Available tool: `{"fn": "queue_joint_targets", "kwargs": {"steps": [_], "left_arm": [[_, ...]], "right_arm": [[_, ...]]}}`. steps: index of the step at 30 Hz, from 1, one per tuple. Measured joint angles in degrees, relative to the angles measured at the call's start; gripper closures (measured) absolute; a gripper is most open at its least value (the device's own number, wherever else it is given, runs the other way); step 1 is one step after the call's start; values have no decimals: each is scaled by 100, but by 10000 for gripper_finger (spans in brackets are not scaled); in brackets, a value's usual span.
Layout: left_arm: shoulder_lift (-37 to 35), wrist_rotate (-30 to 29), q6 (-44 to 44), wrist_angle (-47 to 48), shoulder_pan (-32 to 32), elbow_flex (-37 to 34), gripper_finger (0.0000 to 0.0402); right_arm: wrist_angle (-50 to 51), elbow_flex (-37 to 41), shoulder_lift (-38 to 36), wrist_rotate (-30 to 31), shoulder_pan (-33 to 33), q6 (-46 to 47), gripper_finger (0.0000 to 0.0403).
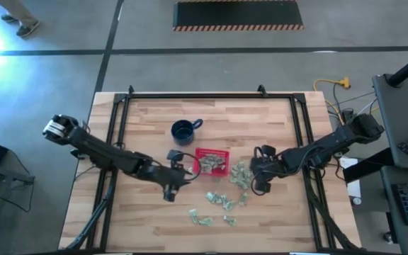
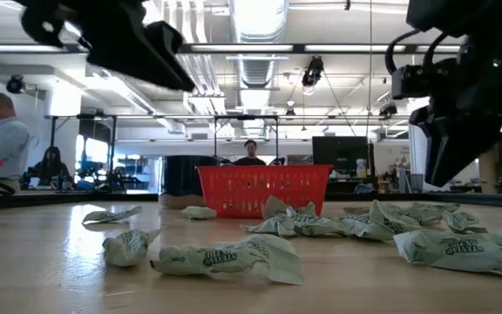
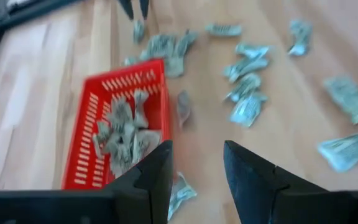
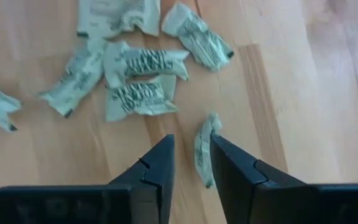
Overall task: Pick and place Stevia / Truvia into bins
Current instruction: Put the white stevia packet into the red basket
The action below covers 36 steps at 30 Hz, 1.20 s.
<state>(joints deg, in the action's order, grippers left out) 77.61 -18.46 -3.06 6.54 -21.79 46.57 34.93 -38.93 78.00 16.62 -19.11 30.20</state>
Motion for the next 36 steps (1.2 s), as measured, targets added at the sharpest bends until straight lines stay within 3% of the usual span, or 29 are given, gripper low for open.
{"fn": "queue_joint_targets", "kwargs": {"steps": [12, 17, 25, 36], "left_arm": [[-460, -79, 120, -1, -573, -54, 275], [-430, -136, 120, 0, -624, -70, 275], [-434, -140, 120, 13, -634, -81, 275], [-437, -140, 128, 54, -650, -87, 275]], "right_arm": [[-641, 719, 2, 6, 0, 287, 243], [-745, 859, 0, 48, 2, 336, 236], [-700, 879, 0, 149, -2, 324, 282], [-631, 854, 2, 159, 4, 215, 384]]}}
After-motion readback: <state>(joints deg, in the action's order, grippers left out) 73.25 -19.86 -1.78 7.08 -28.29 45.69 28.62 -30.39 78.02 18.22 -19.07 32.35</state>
